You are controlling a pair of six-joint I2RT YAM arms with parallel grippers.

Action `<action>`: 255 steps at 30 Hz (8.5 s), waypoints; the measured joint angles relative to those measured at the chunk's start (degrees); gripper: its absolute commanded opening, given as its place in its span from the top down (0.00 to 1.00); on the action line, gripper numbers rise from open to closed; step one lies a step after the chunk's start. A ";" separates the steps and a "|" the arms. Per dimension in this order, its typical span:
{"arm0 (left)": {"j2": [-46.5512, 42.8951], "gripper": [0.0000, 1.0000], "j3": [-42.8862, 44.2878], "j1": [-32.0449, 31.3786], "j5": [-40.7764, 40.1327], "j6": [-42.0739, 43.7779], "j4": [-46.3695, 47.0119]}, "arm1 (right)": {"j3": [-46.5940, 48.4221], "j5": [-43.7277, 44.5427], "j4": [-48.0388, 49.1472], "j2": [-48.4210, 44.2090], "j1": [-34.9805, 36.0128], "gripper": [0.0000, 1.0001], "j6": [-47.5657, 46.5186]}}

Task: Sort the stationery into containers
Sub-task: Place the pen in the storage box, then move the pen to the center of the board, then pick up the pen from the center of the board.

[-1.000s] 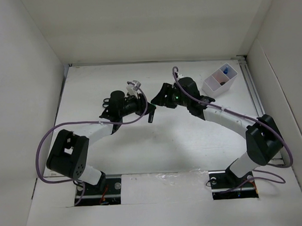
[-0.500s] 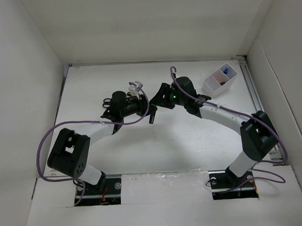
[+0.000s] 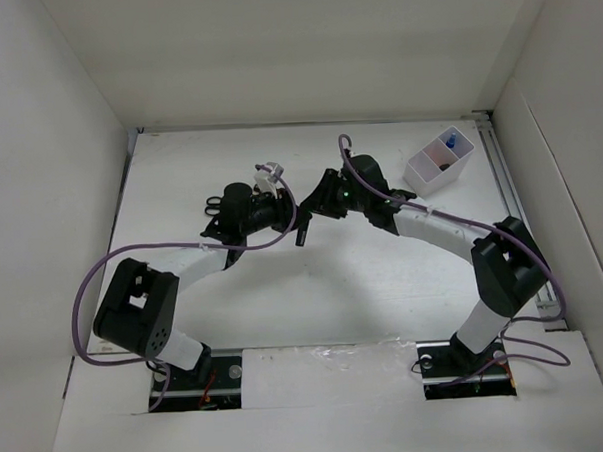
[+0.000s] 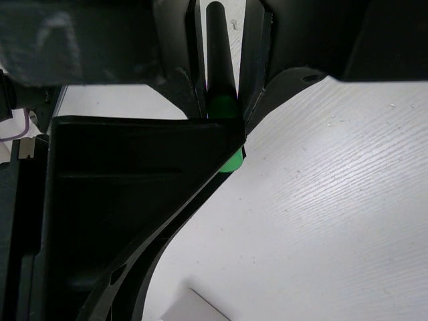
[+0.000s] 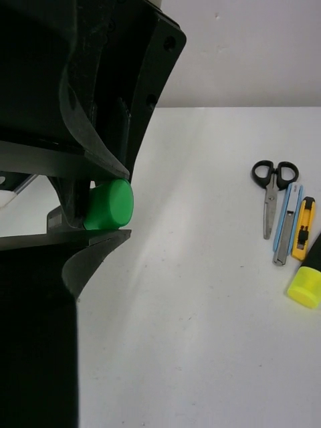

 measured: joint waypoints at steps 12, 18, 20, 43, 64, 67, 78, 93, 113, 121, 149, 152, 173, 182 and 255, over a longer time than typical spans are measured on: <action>-1.01 0.49 -0.39 -0.33 -2.95 -0.37 -0.09 | 0.00 0.02 0.31 0.11 -0.33 0.76 0.70; -2.64 0.00 -0.81 -0.33 -4.17 -0.33 0.44 | 0.00 0.00 0.24 0.11 -0.90 0.77 1.51; -3.80 0.00 -1.14 -0.33 -4.15 -0.94 0.79 | 0.00 0.07 0.24 0.13 -1.18 0.78 1.51; -11.50 0.00 -6.12 1.36 0.24 -8.70 8.39 | -1.31 32.83 0.92 -10.80 -29.53 0.78 2.10; -16.06 0.98 -6.05 1.03 -8.87 -9.11 -0.37 | 14.95 68.00 0.98 8.09 -31.47 0.81 -8.00; -15.67 0.98 -5.51 0.79 -9.99 -9.01 -2.25 | 15.52 68.74 1.01 10.01 -30.69 0.81 -8.94; -13.14 0.61 -2.16 0.81 -22.45 -8.28 -10.45 | 15.54 72.65 0.85 12.92 -27.61 0.34 -8.63; -4.50 0.51 6.60 1.03 -39.91 -11.80 -19.65 | 0.35 55.76 0.74 -14.51 -18.93 1.00 1.62; 26.88 0.61 33.55 6.19 -44.41 -19.12 -32.59 | -15.93 34.29 -7.06 -28.98 -9.62 0.63 5.97; 29.40 0.62 36.20 6.08 -44.81 -19.28 -33.75 | -16.57 28.28 -7.52 -28.94 -11.45 0.63 5.25; 37.51 0.55 44.02 6.08 -43.74 -18.34 -35.52 | -16.59 23.52 -7.87 -28.00 -11.65 0.62 4.42; 38.29 0.55 45.05 5.88 -43.58 -17.42 -35.34 | -16.59 23.52 -7.87 -28.00 -11.65 0.62 4.42; 39.78 0.59 46.71 2.58 -40.87 -13.16 -34.38 | -16.59 22.38 -7.85 -28.00 -13.20 0.28 4.37; 40.89 0.69 48.81 1.38 -43.12 -10.56 -36.63 | -16.59 21.57 -7.87 -28.11 -13.84 0.28 4.37; 31.10 0.91 31.80 -11.26 -35.63 13.38 -27.56 | -16.65 7.41 -4.37 -22.62 -18.49 0.13 2.89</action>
